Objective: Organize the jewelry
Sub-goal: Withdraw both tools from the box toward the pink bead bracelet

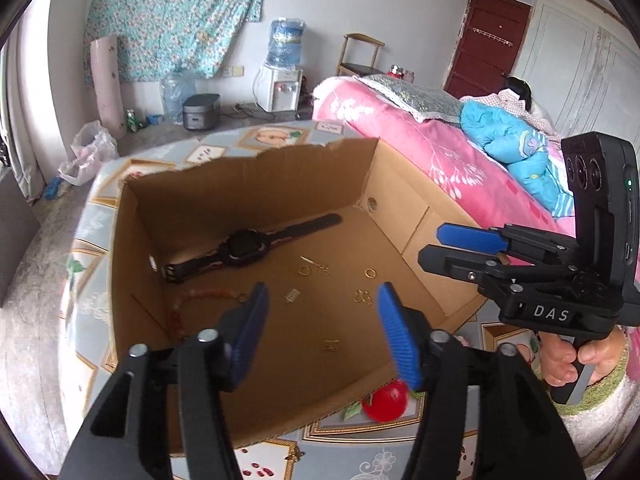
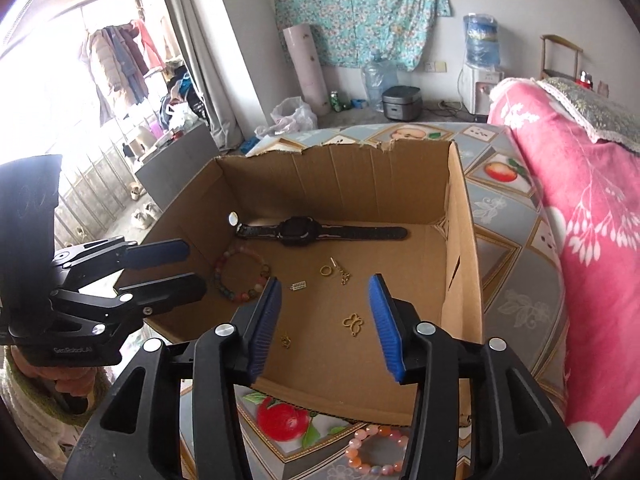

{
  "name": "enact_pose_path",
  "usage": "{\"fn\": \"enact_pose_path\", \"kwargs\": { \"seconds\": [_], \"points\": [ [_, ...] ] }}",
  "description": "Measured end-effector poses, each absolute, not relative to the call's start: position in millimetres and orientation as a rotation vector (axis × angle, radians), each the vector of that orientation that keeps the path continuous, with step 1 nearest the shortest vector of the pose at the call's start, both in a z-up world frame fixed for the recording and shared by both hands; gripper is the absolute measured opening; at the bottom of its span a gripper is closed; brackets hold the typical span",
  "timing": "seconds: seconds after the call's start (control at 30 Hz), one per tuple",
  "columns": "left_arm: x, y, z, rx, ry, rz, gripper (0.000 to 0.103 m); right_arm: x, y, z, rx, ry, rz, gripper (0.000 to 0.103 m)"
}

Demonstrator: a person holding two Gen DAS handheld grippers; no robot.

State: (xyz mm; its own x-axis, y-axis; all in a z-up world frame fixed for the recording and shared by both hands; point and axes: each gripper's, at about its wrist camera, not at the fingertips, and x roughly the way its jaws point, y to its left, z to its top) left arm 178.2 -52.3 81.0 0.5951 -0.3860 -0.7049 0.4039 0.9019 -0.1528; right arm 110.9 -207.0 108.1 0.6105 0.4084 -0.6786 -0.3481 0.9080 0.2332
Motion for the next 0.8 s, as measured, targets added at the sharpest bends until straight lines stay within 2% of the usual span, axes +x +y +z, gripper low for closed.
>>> {"fn": "enact_pose_path", "kwargs": {
  "seconds": [0.07, 0.23, 0.37, 0.8],
  "points": [
    [172.4, -47.2, 87.4, 0.031, 0.791, -0.436, 0.069, 108.8, -207.2, 110.3, 0.092, 0.795, 0.441, 0.047],
    [153.4, -30.8, 102.6, 0.042, 0.729, -0.390, 0.081, 100.3, -205.0, 117.1, 0.108, 0.774, 0.456, 0.055],
    [139.0, -18.7, 110.5, 0.048, 0.700, -0.361, 0.086, 92.5, -202.7, 122.9, 0.120, 0.750, 0.472, 0.065],
    [90.5, 10.0, 103.1, 0.041, 0.698, -0.302, 0.096, 32.2, -239.9, 131.5, 0.080, 0.658, 0.415, 0.066]
  ]
}}
